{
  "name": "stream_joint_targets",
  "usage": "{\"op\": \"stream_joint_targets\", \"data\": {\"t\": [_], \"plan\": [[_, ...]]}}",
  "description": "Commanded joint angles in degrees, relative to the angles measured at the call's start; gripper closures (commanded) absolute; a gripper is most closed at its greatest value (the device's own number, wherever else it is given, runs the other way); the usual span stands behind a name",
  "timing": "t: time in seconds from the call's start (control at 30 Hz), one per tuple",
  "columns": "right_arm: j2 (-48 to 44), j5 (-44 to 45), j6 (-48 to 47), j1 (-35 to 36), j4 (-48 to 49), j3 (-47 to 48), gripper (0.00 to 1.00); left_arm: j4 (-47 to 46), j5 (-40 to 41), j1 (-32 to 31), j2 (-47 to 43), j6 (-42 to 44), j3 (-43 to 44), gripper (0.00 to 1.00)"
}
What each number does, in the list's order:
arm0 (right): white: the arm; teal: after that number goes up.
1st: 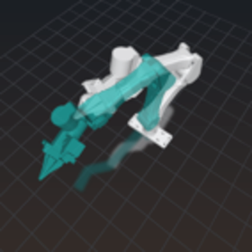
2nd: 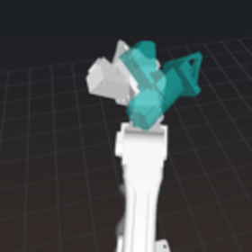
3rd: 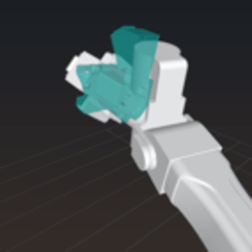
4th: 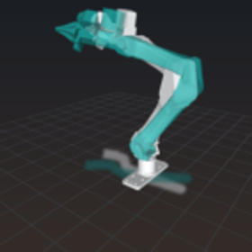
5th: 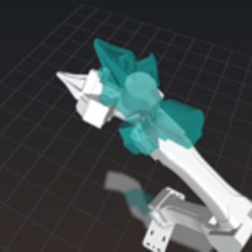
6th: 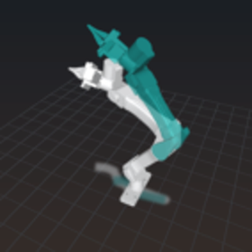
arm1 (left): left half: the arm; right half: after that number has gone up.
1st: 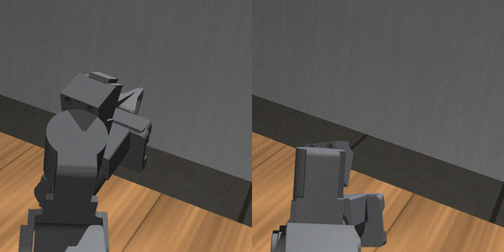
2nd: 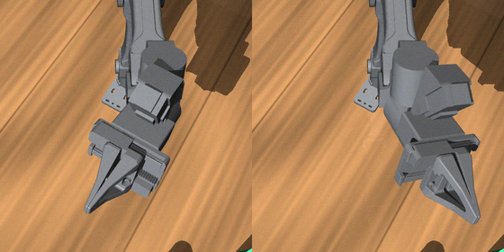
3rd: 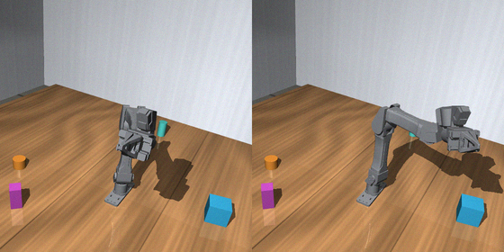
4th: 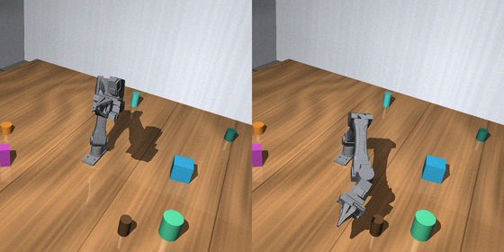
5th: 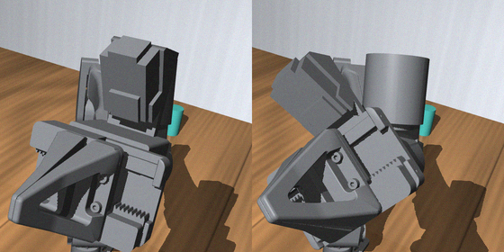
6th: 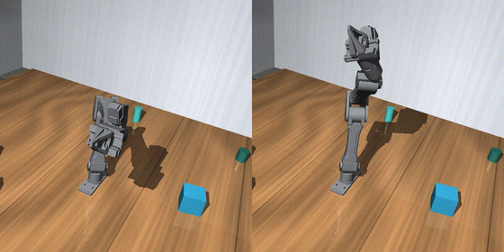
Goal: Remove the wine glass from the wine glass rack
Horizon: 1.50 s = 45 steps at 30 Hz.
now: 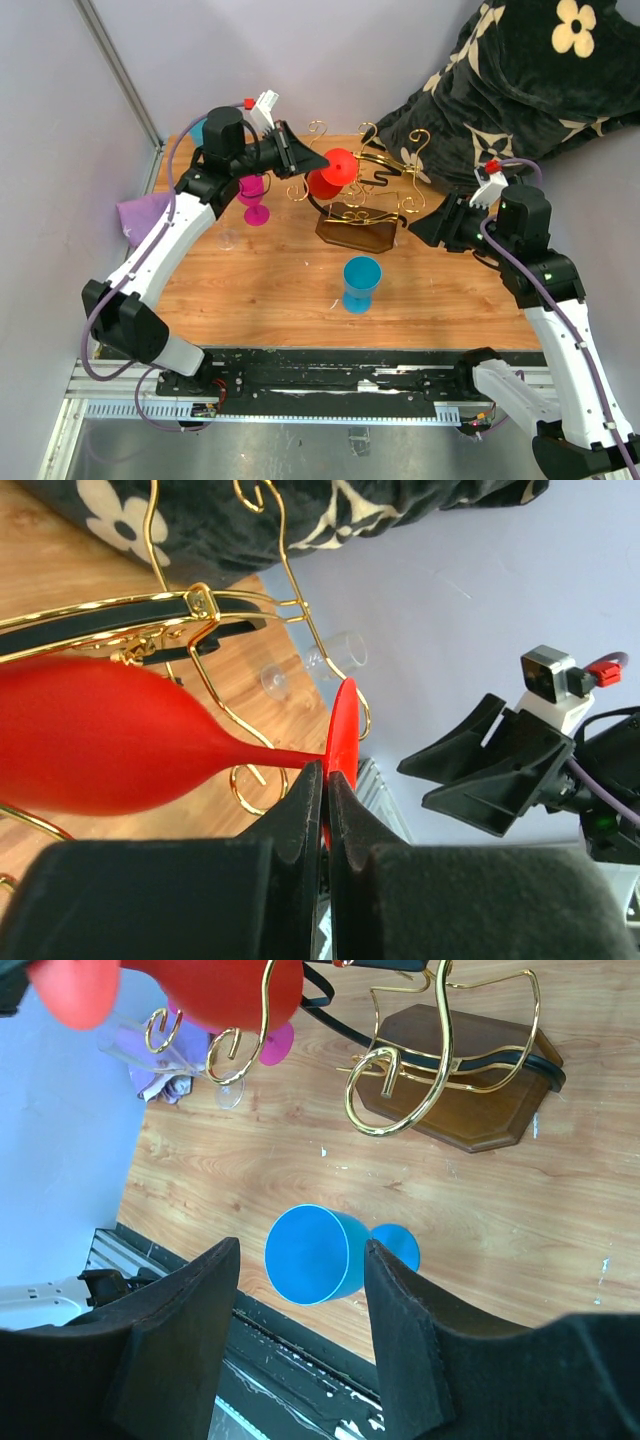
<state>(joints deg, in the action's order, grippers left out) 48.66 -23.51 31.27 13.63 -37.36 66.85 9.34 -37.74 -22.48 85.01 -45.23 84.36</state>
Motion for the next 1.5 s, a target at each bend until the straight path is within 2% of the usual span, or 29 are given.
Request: {"op": "stream_joint_targets", "data": {"t": [0.0, 0.27, 0.4, 0.47, 0.6, 0.7, 0.83, 0.93, 1.0, 1.2, 1.47], "plan": [[-0.32, -0.34, -0.43, -0.92, 1.73, -0.82, 0.46, 2.77, 0.60, 1.07, -3.99, 2.61, 2.39, 1.00], [-0.44, -0.85, -0.58, -0.94, 2.10, -1.52, 0.46, 4.18, 2.85, 1.12, -9.12, 6.21, 3.25, 1.00], [-0.07, -1.18, -1.02, -0.93, 2.33, -1.38, 0.46, 2.29, -0.84, 1.12, -11.18, 9.55, 4.35, 0.99], [0.10, -1.26, -1.49, -0.93, 2.24, -1.14, 0.46, 4.70, -1.39, 1.12, -12.25, 13.90, 6.22, 1.00], [0.12, -0.82, -2.66, -0.97, 1.80, -0.36, 0.46, 15.65, 1.73, 1.12, -15.63, 27.07, 11.02, 0.99], [0.26, -0.68, -3.20, -0.89, 1.69, 0.20, 0.45, 20.64, 9.69, 0.37, -20.97, 37.98, 10.50, 0.99], [1.17, -0.49, -4.55, -0.98, 1.03, 0.97, 0.45, 24.67, 17.52, -1.72, -27.11, 47.61, 5.15, 1.00], [2.03, -1.10, -5.34, -0.97, 0.90, 1.08, 0.45, 29.40, 25.09, -5.92, -28.59, 52.41, 1.60, 1.00], [2.53, -1.25, -5.75, -0.93, 0.94, 1.13, 0.44, 29.87, 32.92, -10.93, -29.76, 54.99, -2.38, 0.99], [4.09, -1.54, -7.15, -1.02, 0.90, 1.60, 0.44, 28.89, 59.83, -29.25, -29.84, 58.91, -12.31, 0.99], [4.33, -1.54, -9.30, -1.14, 0.73, 1.16, 0.42, 28.69, 80.02, -40.05, -32.24, 57.57, -22.97, 1.00]]}}
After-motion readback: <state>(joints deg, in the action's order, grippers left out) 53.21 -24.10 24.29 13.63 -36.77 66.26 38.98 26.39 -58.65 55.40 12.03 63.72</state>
